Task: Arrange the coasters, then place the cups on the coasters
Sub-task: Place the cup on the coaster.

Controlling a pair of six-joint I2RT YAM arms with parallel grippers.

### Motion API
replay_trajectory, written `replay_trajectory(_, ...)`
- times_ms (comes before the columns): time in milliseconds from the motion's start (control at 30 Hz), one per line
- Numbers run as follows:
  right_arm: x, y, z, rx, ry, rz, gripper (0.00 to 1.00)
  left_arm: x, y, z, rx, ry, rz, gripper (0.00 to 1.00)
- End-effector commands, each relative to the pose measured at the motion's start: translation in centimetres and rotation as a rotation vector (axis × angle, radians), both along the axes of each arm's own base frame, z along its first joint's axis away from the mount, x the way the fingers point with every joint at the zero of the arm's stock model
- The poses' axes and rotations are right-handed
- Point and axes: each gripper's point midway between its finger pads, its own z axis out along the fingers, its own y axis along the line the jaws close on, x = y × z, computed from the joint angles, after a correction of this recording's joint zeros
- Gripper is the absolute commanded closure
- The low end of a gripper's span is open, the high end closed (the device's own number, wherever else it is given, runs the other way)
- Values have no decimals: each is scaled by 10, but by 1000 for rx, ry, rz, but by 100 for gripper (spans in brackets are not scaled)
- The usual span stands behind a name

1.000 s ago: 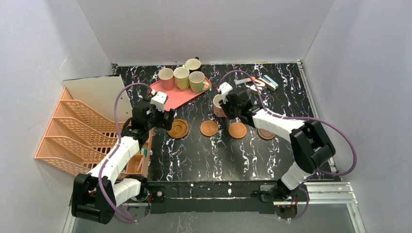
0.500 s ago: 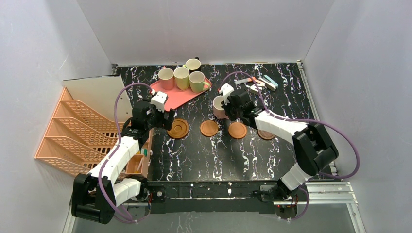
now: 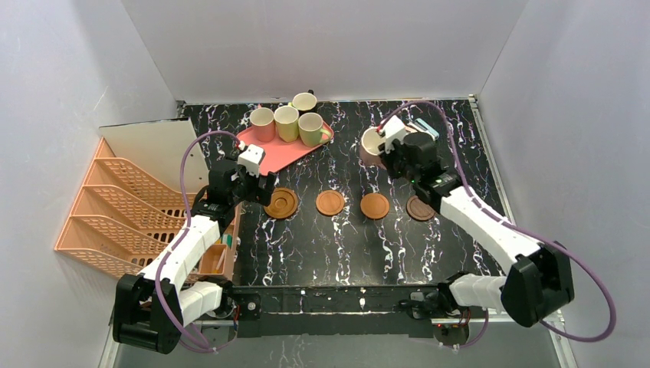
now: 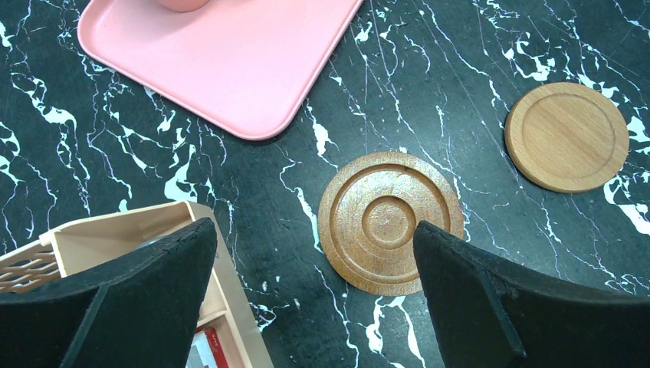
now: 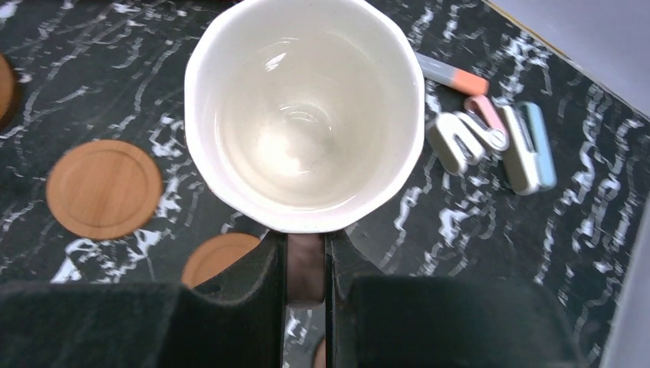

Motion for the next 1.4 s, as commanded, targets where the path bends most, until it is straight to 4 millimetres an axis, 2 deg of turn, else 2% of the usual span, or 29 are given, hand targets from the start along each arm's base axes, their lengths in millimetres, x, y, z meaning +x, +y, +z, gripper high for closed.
replay_trajectory(0, 9, -35, 78, 46, -185, -72, 99, 0, 3, 0, 7, -7, 6, 2)
replay_trajectory(100, 7, -70, 83, -3, -191, -147, 99, 0, 3, 1, 5, -10, 3, 2)
replay_trajectory(300, -1, -140, 57, -76, -104, -265, 99, 0, 3, 2, 4, -17, 2, 2)
replay_trajectory(400, -2, -174, 46, -58, -58, -302, 99, 0, 3, 1, 7, -12, 6, 2)
replay_trajectory(433, -3, -197, 44, -46, -42, -348, 99, 0, 3, 0, 8, -11, 4, 2)
replay_trajectory(533, -8, -233, 41, -15, -23, -393, 99, 1, 4, -1, 14, -9, 11, 2)
replay_trajectory(767, -26, -296, 27, 39, 2, -434, 99, 1, 5, -1, 18, -12, 11, 2)
replay_trajectory(867, -34, -308, 16, 23, 9, -419, 99, 1, 5, -4, 21, -6, 11, 2)
replay_trajectory(1033, -46, -310, -1, -22, 15, -380, 99, 3, 6, -7, 28, 6, 14, 2)
replay_trajectory(1200, -53, -305, -11, -16, 53, -336, 99, 2, 6, -8, 32, 9, 12, 2)
replay_trajectory(1367, -60, -296, -10, -22, 67, -296, 99, 1, 4, -7, 25, 3, 2, 2)
